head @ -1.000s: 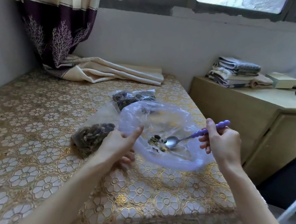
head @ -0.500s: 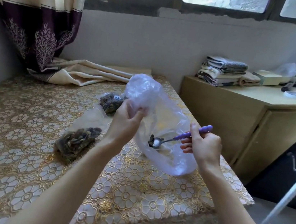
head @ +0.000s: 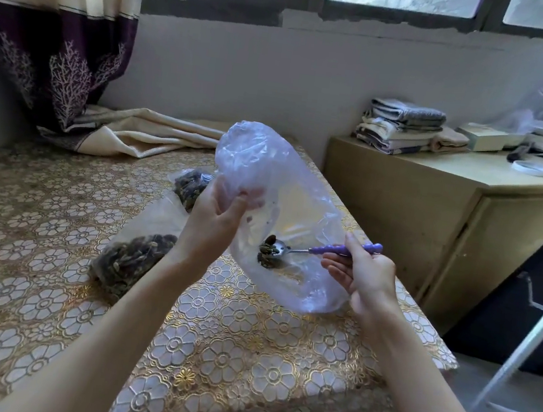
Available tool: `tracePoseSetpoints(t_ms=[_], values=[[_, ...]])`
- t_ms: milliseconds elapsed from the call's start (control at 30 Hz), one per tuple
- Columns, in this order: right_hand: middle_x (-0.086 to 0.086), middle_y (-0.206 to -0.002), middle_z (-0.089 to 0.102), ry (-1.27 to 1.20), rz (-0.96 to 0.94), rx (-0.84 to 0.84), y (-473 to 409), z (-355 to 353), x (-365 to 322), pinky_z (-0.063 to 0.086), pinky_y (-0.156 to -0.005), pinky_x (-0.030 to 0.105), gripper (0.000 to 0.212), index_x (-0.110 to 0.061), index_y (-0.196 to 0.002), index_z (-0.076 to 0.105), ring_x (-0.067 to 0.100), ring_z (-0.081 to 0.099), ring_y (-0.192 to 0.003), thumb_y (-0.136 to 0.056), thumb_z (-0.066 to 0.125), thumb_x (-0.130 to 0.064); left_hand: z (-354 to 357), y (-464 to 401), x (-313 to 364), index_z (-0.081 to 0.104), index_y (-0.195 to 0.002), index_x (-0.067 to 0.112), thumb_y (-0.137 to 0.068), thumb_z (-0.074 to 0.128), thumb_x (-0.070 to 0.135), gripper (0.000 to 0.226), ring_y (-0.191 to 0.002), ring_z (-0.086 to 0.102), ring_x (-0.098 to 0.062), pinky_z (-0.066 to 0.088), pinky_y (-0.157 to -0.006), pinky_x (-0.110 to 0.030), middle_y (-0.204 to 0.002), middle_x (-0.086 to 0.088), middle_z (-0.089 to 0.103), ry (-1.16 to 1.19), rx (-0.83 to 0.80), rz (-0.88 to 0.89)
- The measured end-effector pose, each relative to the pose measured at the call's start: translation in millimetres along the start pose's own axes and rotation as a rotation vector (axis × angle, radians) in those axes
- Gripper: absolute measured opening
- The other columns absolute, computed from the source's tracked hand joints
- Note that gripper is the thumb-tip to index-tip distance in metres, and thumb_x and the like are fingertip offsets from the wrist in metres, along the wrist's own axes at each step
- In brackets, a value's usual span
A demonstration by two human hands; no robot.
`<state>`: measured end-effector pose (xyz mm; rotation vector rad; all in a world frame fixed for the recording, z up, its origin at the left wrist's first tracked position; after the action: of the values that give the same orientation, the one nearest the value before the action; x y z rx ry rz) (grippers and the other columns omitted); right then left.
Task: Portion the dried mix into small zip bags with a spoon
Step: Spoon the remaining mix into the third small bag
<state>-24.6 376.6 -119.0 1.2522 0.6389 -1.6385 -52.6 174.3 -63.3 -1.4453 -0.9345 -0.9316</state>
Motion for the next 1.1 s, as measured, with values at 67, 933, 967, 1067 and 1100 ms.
tracePoseSetpoints(t_ms=[67,933,967,1067,1100], values=[[0.007,-0.046,0.063,0.017,-0.013,0.004,0.7,-1.8,-2.7,0.047,-0.039,0.015,0.034,0.001,-0.069,0.060,0.011,0.062,-0.041,-0.095,0.054,-0.021,-3.3,-0.7,-3.4,0.053,-0.099,0.024,-0.093,0.054,0.017,0.009,-0.097,0.065,-0.017,0.051,-0.089,-0.041,-0.106,-0.009,0.066,-0.044,0.040,-0.042],[0.008,-0.057,0.069,-0.003,-0.327,-0.105,31.1,80.6,-60.0,0.040,-0.036,0.015,0.041,-0.006,-0.059,0.058,0.009,0.053,-0.037,-0.097,0.047,-0.020,-144.3,31.7,-58.2,0.034,-0.134,0.015,-0.069,0.080,0.021,0.080,-0.098,0.052,-0.013,0.038,-0.071,-0.011,-0.119,-0.005,0.053,-0.752,-0.001,-0.098],[0.009,-0.058,0.069,-0.002,-0.326,-0.118,32.1,85.2,-59.4,0.040,-0.037,0.015,0.042,-0.006,-0.059,0.059,0.009,0.054,-0.037,-0.097,0.047,-0.020,-144.4,33.6,-58.7,0.036,-0.132,0.015,-0.069,0.081,0.020,0.077,-0.096,0.054,-0.013,0.037,-0.068,-0.008,-0.116,-0.004,0.055,-0.708,0.018,-0.083],[0.010,-0.055,0.067,0.013,-0.314,-0.188,39.1,109.8,-51.5,0.042,-0.037,0.016,0.038,0.001,-0.067,0.061,0.011,0.056,-0.039,-0.097,0.048,-0.020,-151.0,38.8,-58.5,0.038,-0.126,0.018,-0.068,0.081,0.018,0.072,-0.092,0.059,-0.010,0.044,-0.063,-0.008,-0.113,-0.004,0.058,-0.570,0.078,-0.045],[0.008,-0.053,0.066,0.025,-0.315,-0.218,43.0,118.8,-48.4,0.043,-0.038,0.017,0.039,0.003,-0.067,0.062,0.011,0.057,-0.039,-0.097,0.049,-0.019,-152.4,39.4,-58.4,0.038,-0.125,0.019,-0.068,0.080,0.018,0.071,-0.091,0.059,-0.005,0.046,-0.063,-0.007,-0.112,-0.003,0.059,-0.527,0.085,-0.037]])
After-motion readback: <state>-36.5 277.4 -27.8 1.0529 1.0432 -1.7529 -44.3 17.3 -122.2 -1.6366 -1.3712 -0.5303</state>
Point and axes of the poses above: each hand's wrist, its own y-axis away from the middle knuckle, its own z-axis out of the palm, x = y × z, the point moved 3 cm from there along -y, towards the middle knuckle
